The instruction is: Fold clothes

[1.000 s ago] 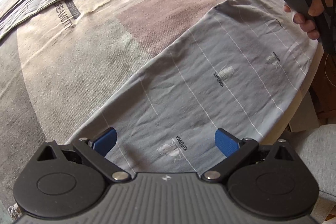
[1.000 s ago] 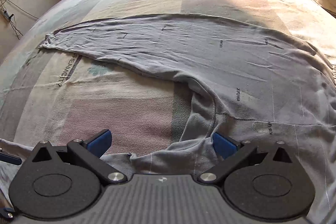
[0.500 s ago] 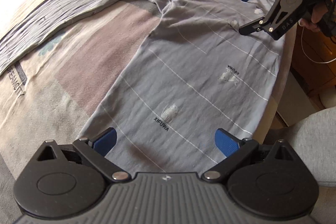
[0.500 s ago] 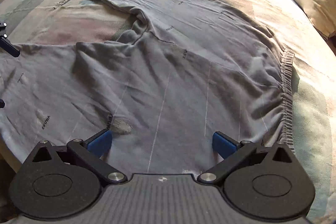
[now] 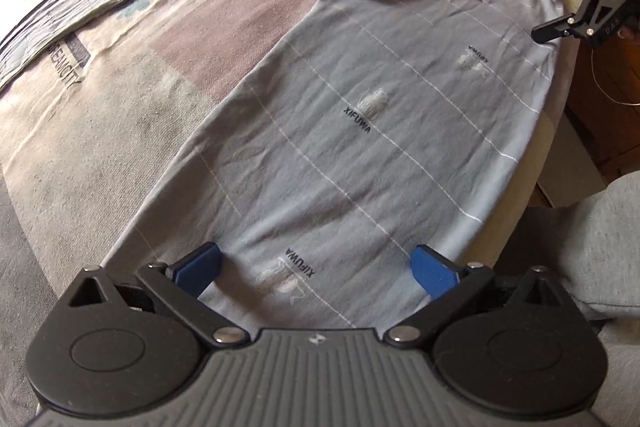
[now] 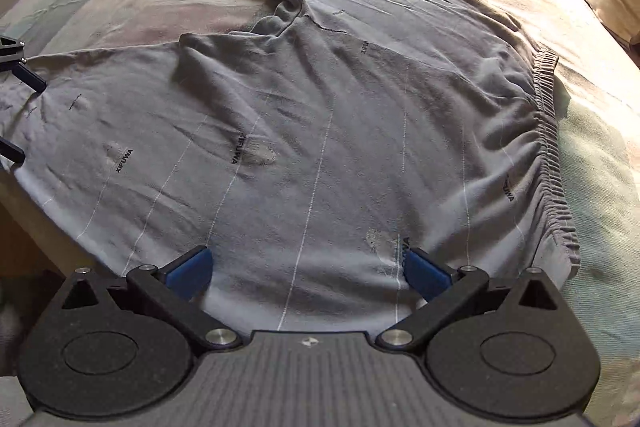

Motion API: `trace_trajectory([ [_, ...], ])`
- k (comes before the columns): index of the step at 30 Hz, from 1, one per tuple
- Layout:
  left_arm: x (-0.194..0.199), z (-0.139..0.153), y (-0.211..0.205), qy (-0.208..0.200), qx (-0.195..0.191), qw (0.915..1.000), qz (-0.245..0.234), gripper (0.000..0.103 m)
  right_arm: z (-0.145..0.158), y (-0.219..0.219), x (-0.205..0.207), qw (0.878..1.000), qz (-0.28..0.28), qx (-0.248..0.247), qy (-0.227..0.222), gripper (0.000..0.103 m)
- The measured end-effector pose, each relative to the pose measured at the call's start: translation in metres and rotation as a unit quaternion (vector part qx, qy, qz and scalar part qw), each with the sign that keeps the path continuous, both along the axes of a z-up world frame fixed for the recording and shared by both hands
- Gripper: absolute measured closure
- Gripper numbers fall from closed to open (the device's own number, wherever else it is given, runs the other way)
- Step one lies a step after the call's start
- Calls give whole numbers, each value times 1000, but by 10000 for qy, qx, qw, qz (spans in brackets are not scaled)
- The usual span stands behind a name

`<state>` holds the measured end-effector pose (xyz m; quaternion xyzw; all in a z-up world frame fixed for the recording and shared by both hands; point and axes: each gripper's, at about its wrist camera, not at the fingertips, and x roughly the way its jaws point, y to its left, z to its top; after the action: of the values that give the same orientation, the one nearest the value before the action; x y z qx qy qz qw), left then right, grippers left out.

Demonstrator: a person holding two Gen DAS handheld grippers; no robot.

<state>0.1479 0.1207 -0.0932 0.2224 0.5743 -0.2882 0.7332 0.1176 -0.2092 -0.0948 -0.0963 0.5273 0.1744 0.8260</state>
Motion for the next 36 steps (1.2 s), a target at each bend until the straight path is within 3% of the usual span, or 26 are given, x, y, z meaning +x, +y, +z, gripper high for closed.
trace_trajectory([
  [3,5,9,5,148,-26,9996,218,2,3,-4,0,9993,-121,-127,323,0],
  [6,28,30,14,20,-249,9970,727,2,8,-4,9,9981,-385,-198,427,0],
  [13,142,52,35,-439,-650,9880,1333,2,28,33,71,9956,-891,-31,-299,0],
  [16,199,59,45,-914,-668,9836,1407,2,33,59,112,9926,-1011,-18,-674,0],
  [19,259,54,59,-1243,-522,9796,1492,2,35,91,158,9880,-1201,14,-970,0],
  [24,317,20,82,-1154,-180,9806,1577,2,21,134,209,9803,-1706,49,-989,0],
  [29,314,-6,105,-1047,-192,9809,1629,1,-1,172,246,9712,-2246,4,-799,0],
  [30,307,-7,110,-1084,-270,9807,1606,1,-8,175,245,9712,-2285,-95,-661,0],
  [33,300,-1,118,-1015,-322,9815,1594,1,-10,179,231,9730,-2138,-169,-852,0],
  [36,298,11,115,-1209,-409,9835,1283,2,-3,172,232,9723,-2237,-131,-667,0],
])
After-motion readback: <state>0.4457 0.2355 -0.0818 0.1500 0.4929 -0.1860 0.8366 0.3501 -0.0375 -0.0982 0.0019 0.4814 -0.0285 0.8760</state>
